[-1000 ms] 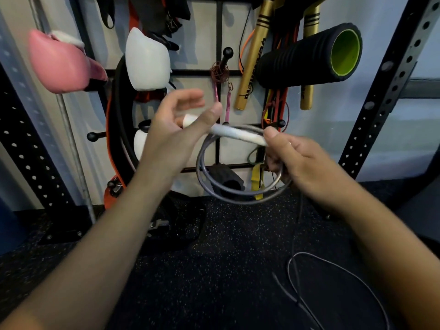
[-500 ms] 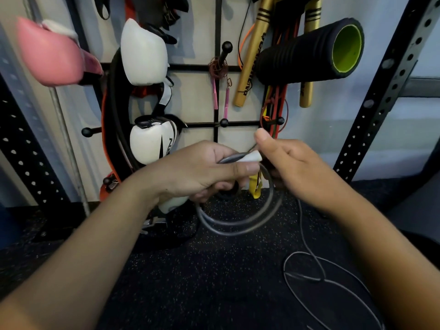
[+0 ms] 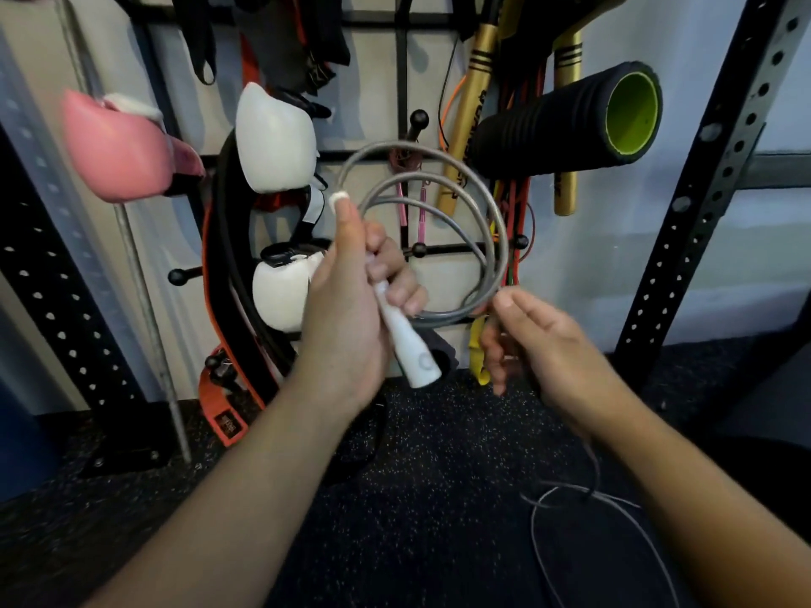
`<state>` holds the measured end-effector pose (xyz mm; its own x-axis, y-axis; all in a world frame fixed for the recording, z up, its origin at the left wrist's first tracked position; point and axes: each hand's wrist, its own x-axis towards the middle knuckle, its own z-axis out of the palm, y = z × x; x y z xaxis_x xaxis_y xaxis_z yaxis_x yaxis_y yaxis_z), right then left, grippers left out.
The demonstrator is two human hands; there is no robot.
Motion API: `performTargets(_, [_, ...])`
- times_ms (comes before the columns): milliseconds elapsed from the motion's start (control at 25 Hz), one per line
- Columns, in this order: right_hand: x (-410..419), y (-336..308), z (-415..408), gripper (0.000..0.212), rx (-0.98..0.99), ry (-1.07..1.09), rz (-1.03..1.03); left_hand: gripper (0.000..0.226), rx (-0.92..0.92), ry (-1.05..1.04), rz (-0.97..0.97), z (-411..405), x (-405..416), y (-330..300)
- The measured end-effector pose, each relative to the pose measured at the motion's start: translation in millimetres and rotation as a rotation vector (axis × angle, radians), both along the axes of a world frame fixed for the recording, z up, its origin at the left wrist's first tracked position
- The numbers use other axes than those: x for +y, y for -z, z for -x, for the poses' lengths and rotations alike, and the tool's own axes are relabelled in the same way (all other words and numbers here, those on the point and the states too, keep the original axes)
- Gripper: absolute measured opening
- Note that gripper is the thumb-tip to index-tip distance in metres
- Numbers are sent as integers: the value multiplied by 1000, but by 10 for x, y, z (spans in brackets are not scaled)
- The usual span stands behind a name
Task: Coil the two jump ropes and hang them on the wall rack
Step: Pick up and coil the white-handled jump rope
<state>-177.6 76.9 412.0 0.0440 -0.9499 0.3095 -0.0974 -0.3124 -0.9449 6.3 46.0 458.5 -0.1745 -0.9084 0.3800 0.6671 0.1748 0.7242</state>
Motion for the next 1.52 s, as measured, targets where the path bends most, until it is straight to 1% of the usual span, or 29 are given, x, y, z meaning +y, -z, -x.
performTargets(80, [47, 77, -206, 34, -76, -7, -32, 42, 43, -93, -5, 160, 74, 117])
performTargets(120, [76, 98, -310, 43, -141, -36, -70, 42, 34, -139, -7, 210, 101, 172])
performTargets(200, [136, 111, -484, 61, -233, -69, -109, 41, -14, -218, -8, 258, 136, 252])
performTargets(240, [166, 115, -543, 61, -266, -31, -92, 42, -64, -266, 15, 267, 133, 305])
performTargets(320, [196, 96, -597, 46, -339, 98, -33, 44, -198, -329, 78, 280, 117, 420])
performTargets(400, [177, 64, -539, 29, -362, 179, -4, 39, -252, -273, 93, 277, 119, 485])
performTargets(440, [165, 20, -484, 25, -328, 198, 6, 33, -266, -231, 89, 257, 116, 483])
performTargets(520, [131, -91, -324, 24, -182, 225, 27, 19, -272, -159, 79, 156, 53, 420])
performTargets(560, [116, -155, -237, 25, -78, 237, 37, 24, -267, -141, 76, 81, -3, 362])
performTargets(600, [111, -216, -148, 27, 53, 245, 51, 36, -281, -144, 87, -12, -72, 292])
performTargets(640, [114, -262, -67, 29, 200, 243, 67, 46, -340, -164, 136, -122, -126, 199])
performTargets(680, [120, -294, -5, 30, 341, 222, 84, 53, -463, -200, 223, -236, -148, 99])
performTargets(720, [135, -317, 32, 31, 461, 189, 99, 57, -655, -235, 349, -338, -146, -2])
performTargets(760, [147, -325, 43, 33, 555, 151, 109, 63, -899, -268, 478, -404, -116, -95])
performTargets(840, [166, -310, 14, 35, 668, 96, 118, 84, -1372, -309, 665, -389, 31, -224])
performTargets(880, [165, -293, -17, 35, 692, 82, 123, 92, -1534, -312, 726, -318, 127, -254])
performTargets(920, [164, -274, -42, 32, 707, 78, 122, 96, -1640, -304, 769, -229, 205, -254])
performTargets(1000, [156, -239, -73, 26, 731, 87, 112, 90, -1762, -293, 798, -80, 261, -184])
performTargets(1080, [156, -207, -80, 24, 716, 94, 101, 81, -1803, -272, 713, -27, 225, -111])
performTargets(1120, [154, -186, -77, 20, 701, 104, 105, 76, -1791, -251, 647, -25, 198, -88])
performTargets(1200, [149, -174, -86, 15, 685, 135, 127, 59, -1720, -194, 531, -34, 165, -62])
performTargets(1320, [124, -183, -86, 16, 590, 115, 126, 37, -1600, -140, 453, -71, 100, -50])
performTargets(1400, [121, -208, -75, 26, 492, 72, 103, 33, -1517, -113, 416, -137, 86, -79])
performTargets(1520, [132, -223, -90, 29, 534, 48, 101, 36, -1545, -134, 441, -164, 108, -65])
